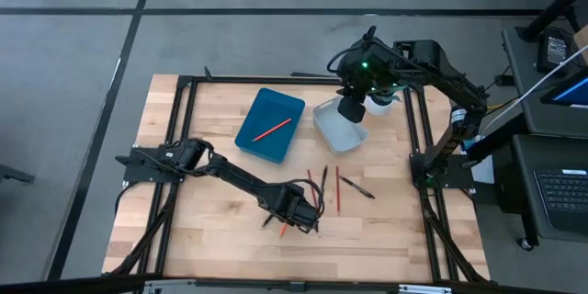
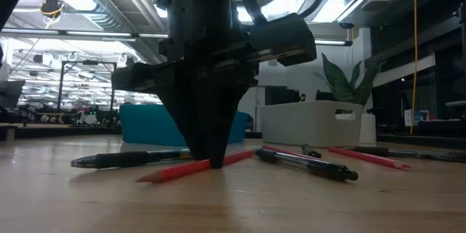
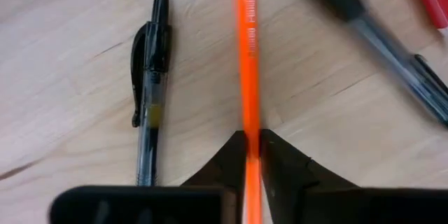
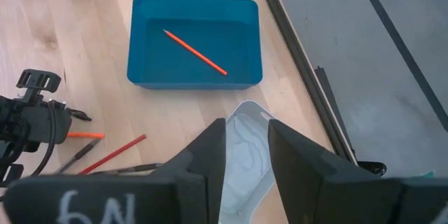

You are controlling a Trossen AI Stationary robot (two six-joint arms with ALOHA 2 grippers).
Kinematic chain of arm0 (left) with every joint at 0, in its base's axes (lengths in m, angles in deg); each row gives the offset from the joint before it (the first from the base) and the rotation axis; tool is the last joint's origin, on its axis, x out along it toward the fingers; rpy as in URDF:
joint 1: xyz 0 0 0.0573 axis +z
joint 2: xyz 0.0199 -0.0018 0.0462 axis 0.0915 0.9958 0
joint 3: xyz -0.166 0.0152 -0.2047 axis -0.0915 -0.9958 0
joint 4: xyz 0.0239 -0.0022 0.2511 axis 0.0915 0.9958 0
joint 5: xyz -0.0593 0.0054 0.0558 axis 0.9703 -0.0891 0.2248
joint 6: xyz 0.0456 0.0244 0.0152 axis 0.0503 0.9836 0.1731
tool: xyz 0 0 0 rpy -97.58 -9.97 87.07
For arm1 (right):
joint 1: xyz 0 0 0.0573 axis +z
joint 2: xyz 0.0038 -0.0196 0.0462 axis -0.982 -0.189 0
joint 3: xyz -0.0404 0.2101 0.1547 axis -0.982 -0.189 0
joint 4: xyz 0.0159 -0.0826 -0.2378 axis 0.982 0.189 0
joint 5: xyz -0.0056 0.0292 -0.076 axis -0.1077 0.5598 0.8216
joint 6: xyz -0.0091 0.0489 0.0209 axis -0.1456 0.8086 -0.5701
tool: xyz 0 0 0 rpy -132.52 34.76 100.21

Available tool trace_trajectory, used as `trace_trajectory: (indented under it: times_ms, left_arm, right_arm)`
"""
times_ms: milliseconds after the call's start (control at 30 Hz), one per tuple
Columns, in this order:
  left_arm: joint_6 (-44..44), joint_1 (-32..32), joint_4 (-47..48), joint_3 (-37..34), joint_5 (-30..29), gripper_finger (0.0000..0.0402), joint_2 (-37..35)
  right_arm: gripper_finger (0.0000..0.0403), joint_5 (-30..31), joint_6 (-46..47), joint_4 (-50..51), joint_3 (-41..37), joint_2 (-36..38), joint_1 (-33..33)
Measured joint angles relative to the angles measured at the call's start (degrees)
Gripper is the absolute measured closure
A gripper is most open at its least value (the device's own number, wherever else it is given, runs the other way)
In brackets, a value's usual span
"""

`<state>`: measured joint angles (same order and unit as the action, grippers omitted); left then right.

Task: Sort pens & pencils
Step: Put the orange pencil into the blue bin

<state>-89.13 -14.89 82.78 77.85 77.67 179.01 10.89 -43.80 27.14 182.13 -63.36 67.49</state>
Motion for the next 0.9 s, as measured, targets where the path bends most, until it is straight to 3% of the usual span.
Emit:
trace_trajectory:
  times_ms: [133, 900]
  left_arm:
    - [0.5, 0.0, -0.2, 0.0, 0.1, 0.0393, 0.0]
    - [2.9, -0.1, 6.0, 5.0, -3.2, 0.0389, 0.6]
  right_arm:
    - [0.0292, 0.0, 0.0, 0.0, 0.0, 0.0, 0.0]
    - [0.0292, 0.0, 0.0, -0.4, 0.0, 0.0, 0.0]
